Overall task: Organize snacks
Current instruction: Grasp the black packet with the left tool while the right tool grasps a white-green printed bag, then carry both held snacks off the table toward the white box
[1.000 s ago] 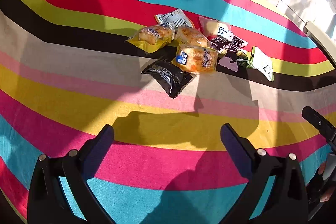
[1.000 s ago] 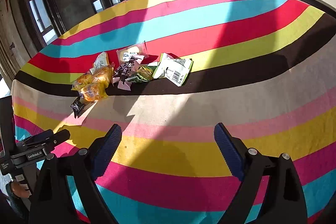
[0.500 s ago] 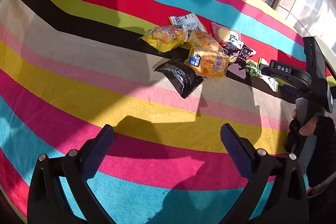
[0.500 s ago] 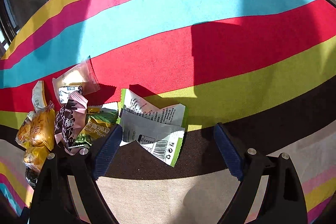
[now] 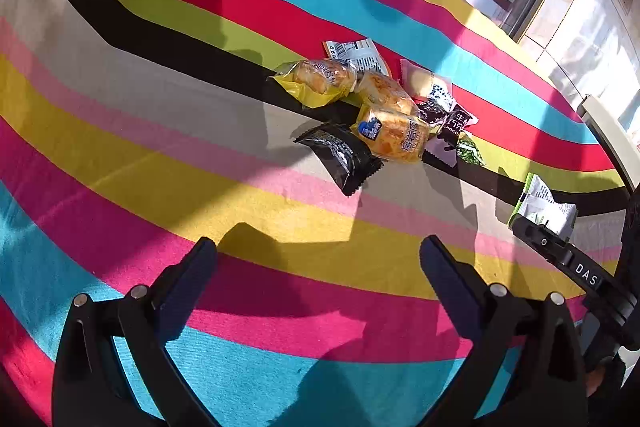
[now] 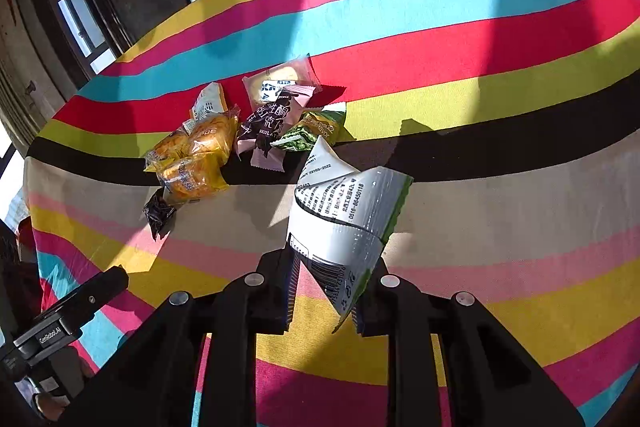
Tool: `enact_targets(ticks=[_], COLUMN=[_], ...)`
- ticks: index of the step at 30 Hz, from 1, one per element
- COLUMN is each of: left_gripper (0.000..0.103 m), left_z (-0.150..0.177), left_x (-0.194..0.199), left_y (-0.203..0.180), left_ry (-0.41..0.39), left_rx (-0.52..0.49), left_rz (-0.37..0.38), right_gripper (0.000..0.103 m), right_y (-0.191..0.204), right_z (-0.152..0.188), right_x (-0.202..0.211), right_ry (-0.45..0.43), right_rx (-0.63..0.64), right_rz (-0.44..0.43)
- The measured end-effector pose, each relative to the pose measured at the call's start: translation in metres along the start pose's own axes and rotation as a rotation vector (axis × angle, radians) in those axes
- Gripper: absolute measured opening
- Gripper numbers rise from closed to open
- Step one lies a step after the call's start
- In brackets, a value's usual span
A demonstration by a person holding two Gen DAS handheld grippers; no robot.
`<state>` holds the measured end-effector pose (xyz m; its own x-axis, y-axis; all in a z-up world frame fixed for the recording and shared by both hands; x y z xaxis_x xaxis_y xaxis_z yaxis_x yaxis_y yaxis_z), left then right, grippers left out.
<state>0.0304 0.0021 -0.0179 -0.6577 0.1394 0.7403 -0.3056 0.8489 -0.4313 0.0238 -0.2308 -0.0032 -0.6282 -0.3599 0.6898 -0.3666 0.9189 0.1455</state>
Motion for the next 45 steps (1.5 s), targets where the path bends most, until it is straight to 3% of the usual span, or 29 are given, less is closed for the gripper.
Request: enact_targets(ticks=[3,7,13,16,19,20,21,22,24,30,39,45], left_gripper=[0.101,0.101,0.101,0.101,0.101,0.096,0.068,0.052,0.036,0.033,0.036,0.036], left_z=[0.000,-0.002,-0.031,-0.045,-0.047,-0.046,-0.045,-0.044,-0.040,-0.025,0.001,-0.001], left_x=[-0.001,-0.004,-0.031,-0.055,-0.075,-0.076,-0.071,-0.064,-0.054,-0.019,0.028,0.021], left_y=[0.000,-0.004,-0.021,-0.035,-0.046,-0.048,-0.048,-0.046,-0.040,-0.001,0.013,0.019], left_ry=[0.001,0.015,0.045,0.068,0.057,0.051,0.026,0.004,0.020,-0.005,-0.112,-0.055], left_rx=[-0.003,-0.019,-0.033,-0.078,-0.187,-0.207,-0.209,-0.206,-0.180,-0.083,-0.068,-0.034], left_rz=[-0.006,-0.035,-0.160,-0.192,-0.252,-0.256,-0.246,-0.234,-0.151,-0.019,-0.003,0.040], right_gripper=[0.022,0.022,0.023,0.023,0.023,0.023,0.023,0.023,0.023,0.023,0.023,0.023], right_y=[0.012,0.018,0.019,0.016,0.015,0.014,0.014,0.013,0.014,0.014,0.015,0.013], right_z=[0.005,-0.007,-0.012,-0.012,-0.012,-0.012,-0.012,-0.012,-0.013,-0.012,-0.011,-0.011], right_x=[0.007,0.008,-0.001,-0.001,-0.001,0.000,0.000,0.001,0.001,0.003,0.007,0.006], right_ry=[-0.019,-0.050,-0.035,-0.036,-0.045,-0.048,-0.052,-0.055,-0.058,-0.060,-0.083,-0.077], right_rx=[0.018,0.054,0.063,0.051,0.046,0.042,0.040,0.038,0.039,0.038,0.040,0.037], right_rz=[-0.070,-0.085,-0.103,-0.109,-0.110,-0.111,-0.112,-0.114,-0.117,-0.118,-0.140,-0.141])
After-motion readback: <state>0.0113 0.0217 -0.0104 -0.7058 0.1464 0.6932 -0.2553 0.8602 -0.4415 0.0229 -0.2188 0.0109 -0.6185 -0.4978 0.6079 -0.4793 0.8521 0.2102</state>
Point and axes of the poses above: each gripper's, at about its wrist camera, not at the fingertips, and x roughly against the way its jaws point, y to its left, z to its underside, the point moved 3 cm from there along -x, roughly the way its jaws point, and after that the axes turned 13 degrees about x, right-handed, at the moved point
